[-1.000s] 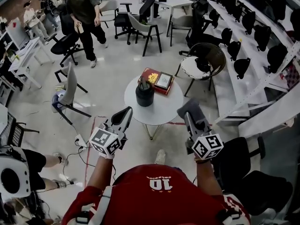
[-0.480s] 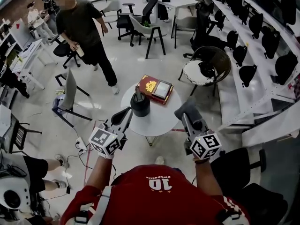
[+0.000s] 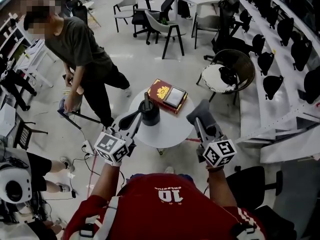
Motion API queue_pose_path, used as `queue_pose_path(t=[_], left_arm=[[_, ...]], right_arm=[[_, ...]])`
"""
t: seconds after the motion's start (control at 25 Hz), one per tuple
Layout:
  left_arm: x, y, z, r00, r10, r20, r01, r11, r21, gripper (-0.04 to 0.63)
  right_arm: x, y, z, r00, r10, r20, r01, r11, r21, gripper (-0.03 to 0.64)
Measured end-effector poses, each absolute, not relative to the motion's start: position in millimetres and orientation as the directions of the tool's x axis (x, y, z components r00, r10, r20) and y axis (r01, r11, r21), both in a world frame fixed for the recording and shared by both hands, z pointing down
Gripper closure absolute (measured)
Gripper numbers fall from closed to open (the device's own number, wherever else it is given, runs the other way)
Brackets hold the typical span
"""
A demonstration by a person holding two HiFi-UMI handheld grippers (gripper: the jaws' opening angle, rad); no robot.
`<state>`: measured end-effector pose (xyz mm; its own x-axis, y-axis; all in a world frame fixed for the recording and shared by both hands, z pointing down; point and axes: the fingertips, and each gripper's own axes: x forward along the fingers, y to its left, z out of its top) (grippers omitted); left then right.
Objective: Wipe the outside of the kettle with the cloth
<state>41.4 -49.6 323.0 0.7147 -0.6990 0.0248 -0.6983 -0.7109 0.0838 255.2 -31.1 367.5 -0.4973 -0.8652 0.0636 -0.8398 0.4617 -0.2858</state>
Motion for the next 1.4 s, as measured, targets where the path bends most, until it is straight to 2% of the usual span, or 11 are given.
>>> queue_pose_path(t=[0.24, 0.6, 1.16, 1.4], left_arm=[[42.0, -59.0, 328.8, 0.693, -0.719, 0.049, -0.721, -0.689, 0.077, 0.588], [1.3, -66.1, 336.6, 0.637, -0.768, 0.064, -0.770, -0.631, 0.093, 0.588], [-56.5, -110.5, 355.4, 0.640, -0.767, 0.048, -0.764, -0.628, 0.145, 0.588], [-74.3, -129.1, 366.0, 0.669, -0.741, 0.053, -0.737, -0.654, 0.169, 0.588]], right_arm=[[253.8, -53.1, 377.3, -0.530, -0.844, 0.079, -0.822, 0.489, -0.292, 0.572], [213.2, -84.3, 399.6, -0.595, -0.793, 0.133, -0.787, 0.541, -0.298, 0.572], [140.9, -151.5, 463.2, -0.595, -0.737, 0.322, -0.804, 0.538, -0.254, 0.572], [120.4, -177.3, 495.2, -0.541, -0.748, 0.386, -0.841, 0.486, -0.237, 0.572]])
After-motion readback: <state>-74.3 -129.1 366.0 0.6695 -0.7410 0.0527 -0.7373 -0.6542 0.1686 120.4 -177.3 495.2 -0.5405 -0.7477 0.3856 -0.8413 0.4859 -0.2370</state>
